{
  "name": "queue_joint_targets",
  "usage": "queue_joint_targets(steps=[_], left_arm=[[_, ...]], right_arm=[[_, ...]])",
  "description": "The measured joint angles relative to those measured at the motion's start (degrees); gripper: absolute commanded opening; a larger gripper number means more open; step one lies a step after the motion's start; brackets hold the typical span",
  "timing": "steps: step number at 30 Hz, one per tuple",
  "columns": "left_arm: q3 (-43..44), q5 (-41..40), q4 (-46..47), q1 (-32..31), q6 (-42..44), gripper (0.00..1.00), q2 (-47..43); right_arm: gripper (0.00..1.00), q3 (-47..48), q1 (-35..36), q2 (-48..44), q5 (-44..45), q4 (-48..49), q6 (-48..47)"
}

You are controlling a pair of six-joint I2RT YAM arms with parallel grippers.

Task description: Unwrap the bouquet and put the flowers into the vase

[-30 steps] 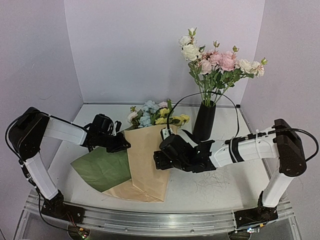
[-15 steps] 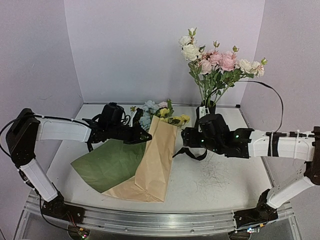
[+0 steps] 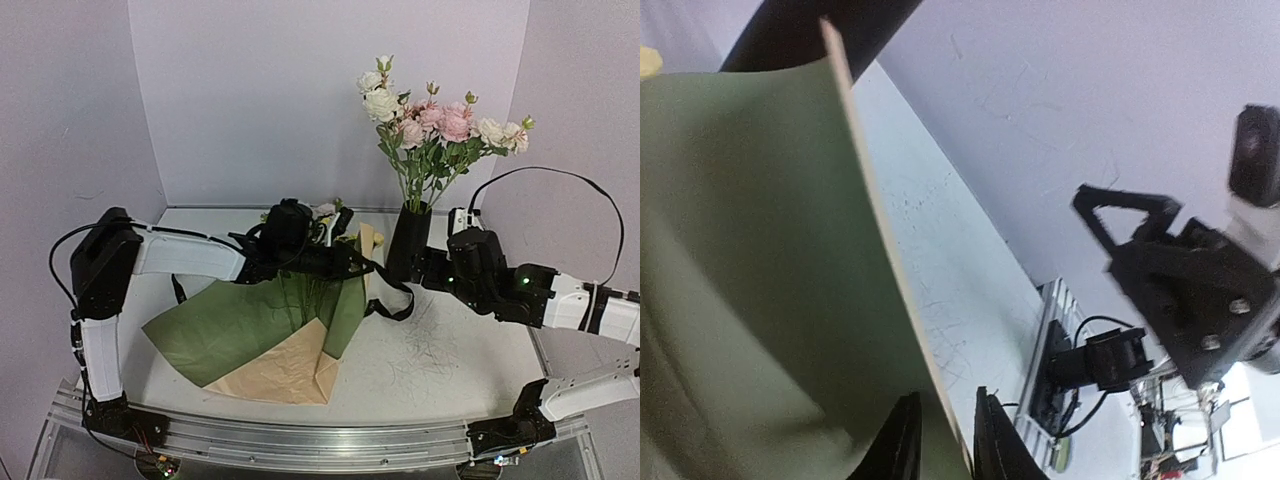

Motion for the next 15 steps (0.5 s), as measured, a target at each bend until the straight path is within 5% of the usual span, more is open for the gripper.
queue_joint_targets(steps=[7,15], left_arm=[[6.5,1.6,2.2,-3.2,-1.1,0.82,12.1],[4.4,7.7,2.9,-4.2,2.5,0.91,8.1]], right_arm=[[0.86,-1.1,-0.4,-7.2,1.5,-2.7,-0.5],[0.90,-1.1,-0.5,-6.7,-1.3,-4.2,-1.8]])
